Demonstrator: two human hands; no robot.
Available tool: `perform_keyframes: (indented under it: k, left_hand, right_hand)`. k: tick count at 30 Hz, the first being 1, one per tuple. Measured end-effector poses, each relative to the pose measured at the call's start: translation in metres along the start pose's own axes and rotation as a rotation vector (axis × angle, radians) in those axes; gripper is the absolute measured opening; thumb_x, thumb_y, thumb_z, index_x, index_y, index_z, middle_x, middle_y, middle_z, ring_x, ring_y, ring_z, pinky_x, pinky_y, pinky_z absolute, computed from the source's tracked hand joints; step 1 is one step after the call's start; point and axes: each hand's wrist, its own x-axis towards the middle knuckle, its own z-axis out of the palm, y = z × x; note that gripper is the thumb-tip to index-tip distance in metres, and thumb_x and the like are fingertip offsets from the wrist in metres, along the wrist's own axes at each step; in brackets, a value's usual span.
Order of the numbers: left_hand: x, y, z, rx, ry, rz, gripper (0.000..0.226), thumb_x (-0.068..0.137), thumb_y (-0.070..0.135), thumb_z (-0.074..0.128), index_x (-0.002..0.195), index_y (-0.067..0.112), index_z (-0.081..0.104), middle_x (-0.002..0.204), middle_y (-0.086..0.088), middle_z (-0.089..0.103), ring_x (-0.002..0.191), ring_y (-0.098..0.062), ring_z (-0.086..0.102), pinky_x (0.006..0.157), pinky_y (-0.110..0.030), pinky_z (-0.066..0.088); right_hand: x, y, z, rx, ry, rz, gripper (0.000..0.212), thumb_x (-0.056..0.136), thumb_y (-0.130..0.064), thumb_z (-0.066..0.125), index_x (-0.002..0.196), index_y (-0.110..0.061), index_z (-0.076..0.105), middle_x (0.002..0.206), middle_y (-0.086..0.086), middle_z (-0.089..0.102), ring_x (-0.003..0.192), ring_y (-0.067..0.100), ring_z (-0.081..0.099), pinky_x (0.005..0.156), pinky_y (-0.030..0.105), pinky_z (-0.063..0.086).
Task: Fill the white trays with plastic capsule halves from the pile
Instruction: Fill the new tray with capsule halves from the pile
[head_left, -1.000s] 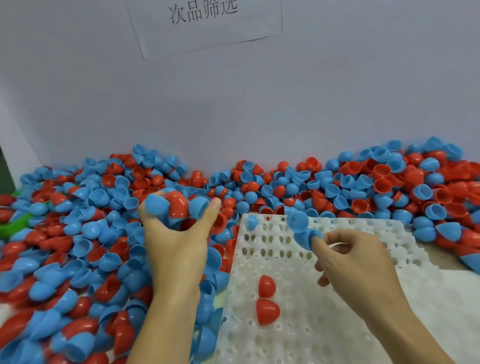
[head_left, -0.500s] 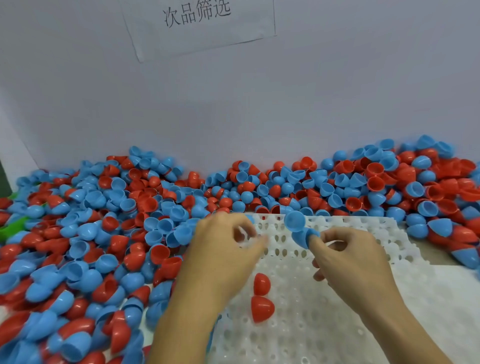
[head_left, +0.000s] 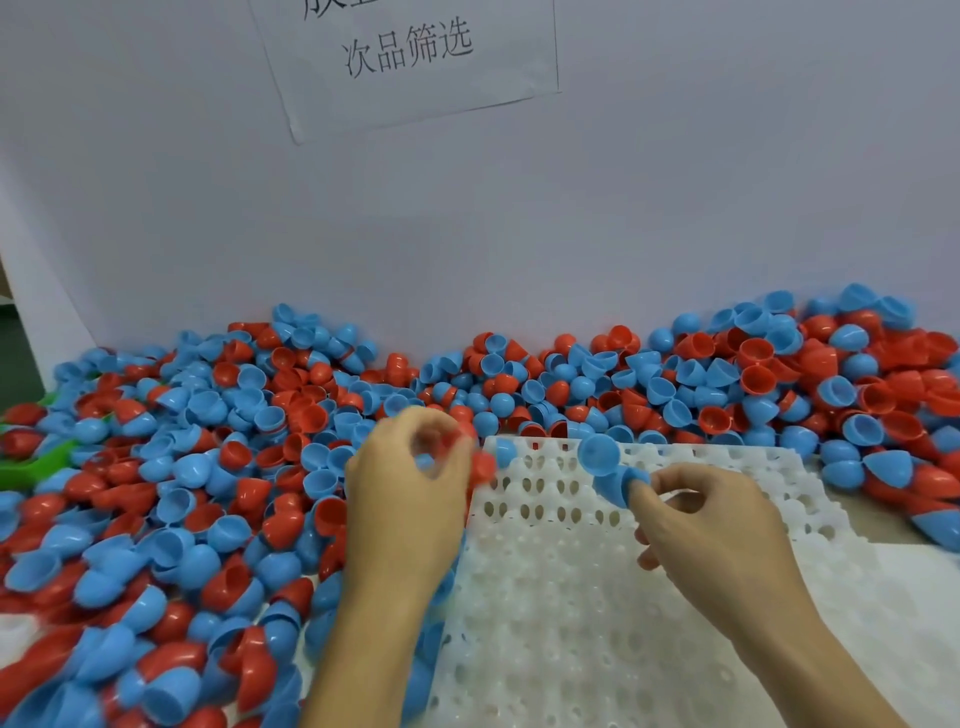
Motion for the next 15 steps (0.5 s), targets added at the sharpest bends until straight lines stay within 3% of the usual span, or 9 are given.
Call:
perform_keyframes:
  k: [2,4,7,10,12,15]
  left_hand:
    - [0.003,-0.003,-0.004,0.027,0.128,0.034,0.020,0.097,0.023,0.064,0.115,0.031,0.068,0.136,0.021,0.053,0.125,0.011,0.044,0.106,-0.017,0.038]
    - [0.002,-0.005,-0.002,0.085,0.152,0.069,0.028,0.098,0.019,0.062,0.124,0.027,0.066,0.143,0.014,0.048,0.134,0.001,0.039,0.106,-0.013,0.035]
    - [-0.004,0.005,0.009,-0.032,0.037,0.099,0.010,0.097,0.025,0.063,0.101,0.028,0.071,0.109,0.016,0.065,0.104,0.000,0.060,0.089,-0.020,0.053]
    - [-0.010,0.017,0.022,-0.266,-0.328,-0.070,0.020,0.091,0.051,0.061,0.102,0.037,0.069,0.097,0.016,0.069,0.088,-0.002,0.069,0.069,-0.024,0.058]
    - [-0.014,0.018,0.027,-0.308,-0.512,-0.167,0.021,0.092,0.042,0.066,0.110,0.031,0.067,0.105,0.010,0.068,0.083,-0.008,0.073,0.064,-0.025,0.060]
    - [-0.015,0.015,0.027,-0.394,-0.527,-0.250,0.016,0.092,0.019,0.072,0.108,0.023,0.070,0.105,0.001,0.071,0.076,-0.017,0.076,0.066,-0.024,0.060]
  right_hand:
    - [0.000,-0.001,0.000,-0.004,0.001,-0.002,0.017,0.090,-0.038,0.067,0.077,-0.027,0.065,0.054,-0.022,0.065,0.048,-0.001,0.065,0.037,0.009,0.036]
    - [-0.001,-0.002,0.000,-0.014,-0.001,-0.005,0.017,0.090,-0.038,0.067,0.077,-0.027,0.066,0.054,-0.021,0.065,0.049,-0.001,0.065,0.040,0.012,0.038]
    - [-0.003,-0.003,0.001,-0.048,-0.036,-0.039,0.014,0.089,-0.036,0.069,0.078,-0.028,0.066,0.056,-0.015,0.067,0.053,0.002,0.066,0.045,0.017,0.042]
    - [-0.007,-0.008,0.003,-0.042,-0.105,-0.126,0.007,0.089,-0.031,0.071,0.083,-0.032,0.067,0.063,-0.008,0.070,0.054,0.002,0.068,0.044,0.011,0.043]
    - [-0.011,-0.010,0.004,0.001,-0.118,-0.202,0.009,0.089,-0.025,0.072,0.085,-0.032,0.068,0.067,-0.008,0.072,0.056,0.003,0.069,0.046,0.012,0.048]
    - [-0.015,-0.013,0.005,0.010,-0.081,-0.253,0.017,0.088,-0.015,0.072,0.087,-0.032,0.068,0.066,-0.009,0.072,0.059,0.003,0.070,0.052,0.015,0.053]
